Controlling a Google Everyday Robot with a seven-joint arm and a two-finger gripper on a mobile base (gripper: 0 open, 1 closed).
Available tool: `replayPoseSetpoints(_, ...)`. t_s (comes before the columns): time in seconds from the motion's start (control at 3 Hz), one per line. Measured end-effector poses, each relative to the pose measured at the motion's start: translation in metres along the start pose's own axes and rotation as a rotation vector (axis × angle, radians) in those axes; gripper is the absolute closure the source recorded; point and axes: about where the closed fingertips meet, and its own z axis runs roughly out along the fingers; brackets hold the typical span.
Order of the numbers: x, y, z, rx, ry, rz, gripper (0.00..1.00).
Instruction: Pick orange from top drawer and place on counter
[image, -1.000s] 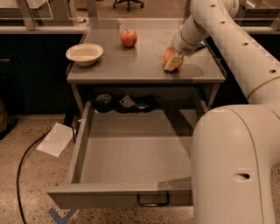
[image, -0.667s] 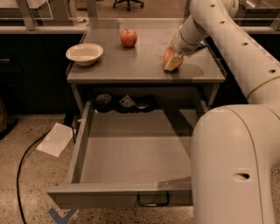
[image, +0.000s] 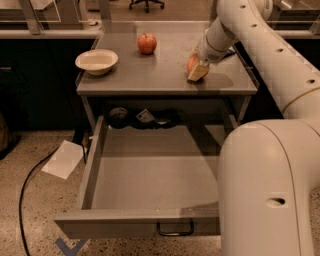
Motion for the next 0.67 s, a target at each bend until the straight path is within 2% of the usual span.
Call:
replayPoseSetpoints(0.33,0.0,0.0,0.0001,0.0,0.0,0.0,0.11)
replayPoseSetpoints(0.67,0.0,0.0,0.0001,0.0,0.0,0.0,0.0)
